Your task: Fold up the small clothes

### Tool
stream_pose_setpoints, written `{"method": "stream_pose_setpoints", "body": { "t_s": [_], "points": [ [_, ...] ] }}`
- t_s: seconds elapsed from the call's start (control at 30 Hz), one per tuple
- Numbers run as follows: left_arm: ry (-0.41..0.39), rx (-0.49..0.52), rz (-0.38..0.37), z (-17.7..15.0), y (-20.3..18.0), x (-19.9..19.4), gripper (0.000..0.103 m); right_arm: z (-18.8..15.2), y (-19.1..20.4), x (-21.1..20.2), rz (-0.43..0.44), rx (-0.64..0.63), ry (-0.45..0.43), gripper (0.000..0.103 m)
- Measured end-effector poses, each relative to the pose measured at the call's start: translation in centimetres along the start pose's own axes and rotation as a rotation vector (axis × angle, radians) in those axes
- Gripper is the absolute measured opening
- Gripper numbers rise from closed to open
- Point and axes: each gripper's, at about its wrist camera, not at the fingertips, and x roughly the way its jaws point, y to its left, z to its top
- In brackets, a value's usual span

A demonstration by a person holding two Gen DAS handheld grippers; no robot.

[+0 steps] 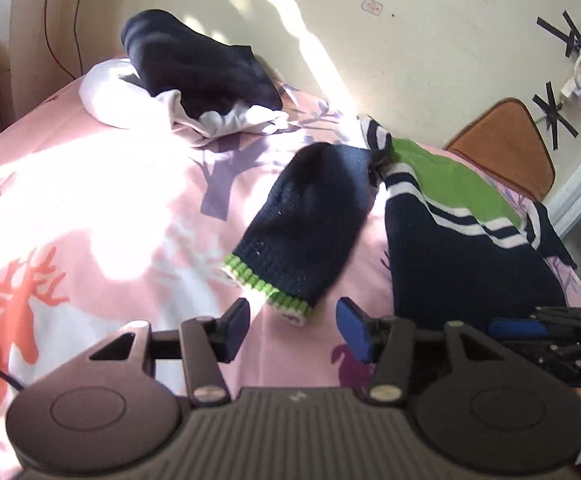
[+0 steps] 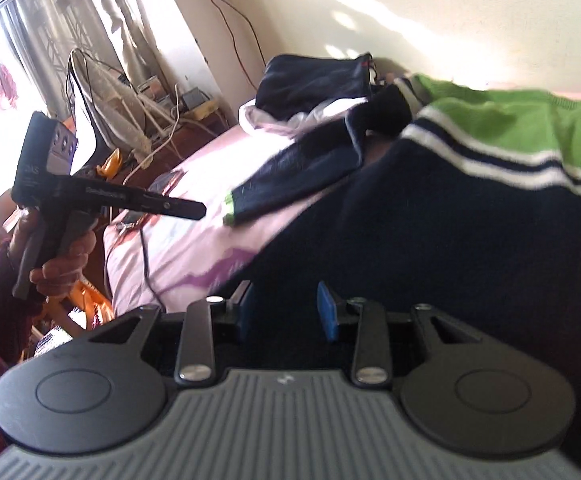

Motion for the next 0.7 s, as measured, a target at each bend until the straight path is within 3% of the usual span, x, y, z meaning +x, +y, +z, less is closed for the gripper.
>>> {"method": "stream_pose_setpoints", "body": {
  "t_s": [0.07, 0.13, 0.23, 0.37, 0.43, 0.47, 0.5, 0.53, 0.6, 0.7],
  "points": [
    [-0.045, 0.003, 0.016, -0.1, 0.6, -0.4, 0.056, 1.8, 0.3, 0.7, 0.011, -0.022, -0.030, 0.042],
    [-0.077, 0.001, 0.037, -0.5, 0.9, -0.9, 0.057, 3.7, 0.5, 2.0, 0.011, -0.027, -0.066, 0.049],
    [-0.084, -0.005, 0.056, -1.2, 1.9, -1.5, 0.057, 6.3, -0.1, 5.6, -0.006, 0.014, -0.079, 0.049],
    [-0.101, -0.009, 0.080, -1.8, 3.1, -2.4, 0.057, 8.4, -2.2, 10.2, -0.149, 0.067, -0.102, 0.049],
    [-0.112, -0.015, 0.078, -1.7, 3.7, -2.7, 0.057, 9.0, -3.3, 12.2, -0.174, 0.087, -0.084, 0.049],
    [-0.118, -0.016, 0.080, -1.5, 3.8, -2.9, 0.057, 9.1, -3.8, 13.2, -0.159, 0.104, -0.058, 0.045],
    [-0.123, -0.017, 0.084, -1.3, 3.9, -2.9, 0.057, 9.1, -4.0, 14.1, -0.127, 0.120, -0.025, 0.016],
    [-0.129, -0.016, 0.089, -1.0, 3.8, -3.0, 0.057, 9.1, -4.0, 14.5, -0.105, 0.127, -0.008, 0.006],
    [-0.140, -0.009, 0.092, -0.3, 3.7, -3.0, 0.057, 9.6, -3.3, 13.5, -0.079, 0.120, -0.003, 0.006],
    [-0.153, 0.022, 0.080, 0.9, 3.0, -2.9, 0.057, 11.4, -2.7, 8.0, -0.012, 0.076, -0.054, 0.006]
  ]
}}
